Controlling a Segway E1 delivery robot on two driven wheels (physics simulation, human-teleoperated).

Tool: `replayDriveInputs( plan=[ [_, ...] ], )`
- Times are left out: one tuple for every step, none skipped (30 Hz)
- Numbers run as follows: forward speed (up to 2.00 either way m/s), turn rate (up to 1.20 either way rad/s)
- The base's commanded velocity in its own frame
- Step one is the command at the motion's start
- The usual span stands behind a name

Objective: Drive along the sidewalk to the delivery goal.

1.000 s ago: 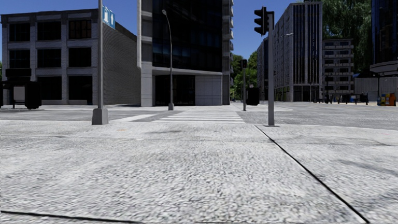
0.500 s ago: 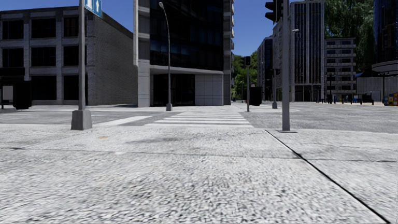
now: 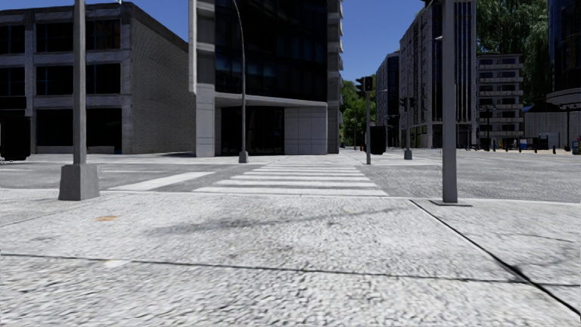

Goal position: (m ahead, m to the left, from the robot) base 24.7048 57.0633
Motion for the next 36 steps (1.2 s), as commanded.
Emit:
replayDriveInputs(
  plan=[
    [2.0,0.0],
    [2.0,0.0],
    [2.0,0.0],
    [2.0,0.0],
    [2.0,0.0],
    [2.0,0.0],
    [2.0,0.0],
    [2.0,0.0],
    [2.0,0.0],
    [2.0,0.0],
    [2.0,0.0],
    [2.0,0.0],
    [2.0,0.0],
    [2.0,0.0],
    [2.0,0.0],
    [2.0,0.0],
    [2.0,0.0],
    [2.0,0.0],
    [2.0,0.0],
    [2.0,0.0],
    [2.0,0.0],
    [2.0,0.0],
    [2.0,0.0],
    [2.0,0.0],
    [2.0,0.0],
    [2.0,0.0],
    [2.0,0.0],
    [2.0,0.0],
    [2.0,0.0],
    [2.0,0.0],
    [2.0,0.0],
    [2.0,0.0],
    [2.0,0.0],
    [2.0,0.0],
    [2.0,0.0],
    [2.0,0.0]
  ],
)
